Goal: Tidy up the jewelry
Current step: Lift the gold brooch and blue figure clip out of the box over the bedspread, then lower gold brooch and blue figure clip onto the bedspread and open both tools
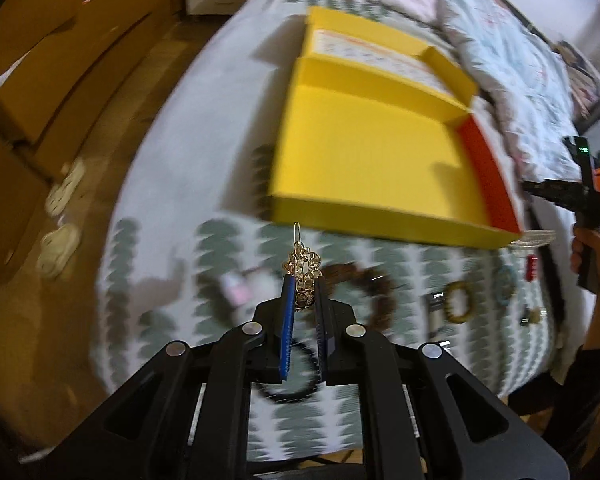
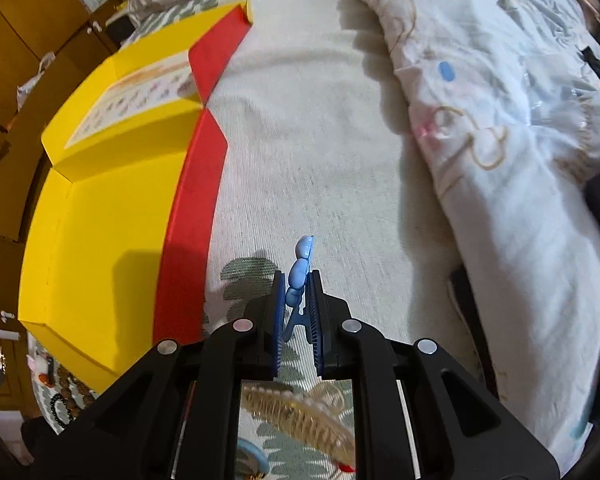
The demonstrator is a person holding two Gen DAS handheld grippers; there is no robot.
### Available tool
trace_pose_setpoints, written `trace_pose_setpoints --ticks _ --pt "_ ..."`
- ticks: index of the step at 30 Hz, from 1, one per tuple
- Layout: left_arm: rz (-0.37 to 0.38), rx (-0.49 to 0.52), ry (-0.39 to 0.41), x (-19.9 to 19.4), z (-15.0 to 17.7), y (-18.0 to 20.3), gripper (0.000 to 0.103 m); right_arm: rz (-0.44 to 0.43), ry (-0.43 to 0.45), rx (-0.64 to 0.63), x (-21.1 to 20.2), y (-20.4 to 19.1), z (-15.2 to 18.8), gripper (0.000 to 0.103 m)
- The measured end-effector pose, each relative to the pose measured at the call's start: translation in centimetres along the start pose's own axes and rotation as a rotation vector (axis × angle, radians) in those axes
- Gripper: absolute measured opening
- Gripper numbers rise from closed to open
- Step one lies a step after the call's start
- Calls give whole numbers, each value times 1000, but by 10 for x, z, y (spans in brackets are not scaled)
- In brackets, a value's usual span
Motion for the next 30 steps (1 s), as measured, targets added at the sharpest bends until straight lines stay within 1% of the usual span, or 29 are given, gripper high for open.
trace_pose_setpoints --ticks 2,3,7,9,11,15,19,25,30 --pt "-30 -22 -3 3 14 -17 10 15 -11 -3 9 0 -1 12" --pt "-34 -33 -8 5 21 -24 10 17 -13 -2 12 0 -3 12" --pt "-21 -61 -41 17 37 -39 10 26 -19 10 22 4 -8 12" --pt "-7 -63 -48 22 37 -42 9 31 -27 13 26 5 -9 12" --pt "0 -63 -46 27 30 -42 10 33 -28 18 29 7 -12 12" --pt "0 -50 -26 31 4 -41 10 37 -31 23 34 7 -15 12" --pt "-13 -59 -18 45 -20 -50 10 41 -36 27 41 9 -18 12" --pt "-45 -86 -48 77 -51 -66 10 60 -55 35 59 15 -24 12" --pt "-69 -97 -83 101 -61 -76 10 76 -67 31 67 16 -28 12"
Point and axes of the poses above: each gripper's, at about its wrist camera, not at the fingertips, and x roughly the way its jaws point, y to its right, z to its underside, the point moved 9 cm from there along x, roughly the way its jaws point, and after that the axes turned 8 degrees about x, right-handed, at the moved point
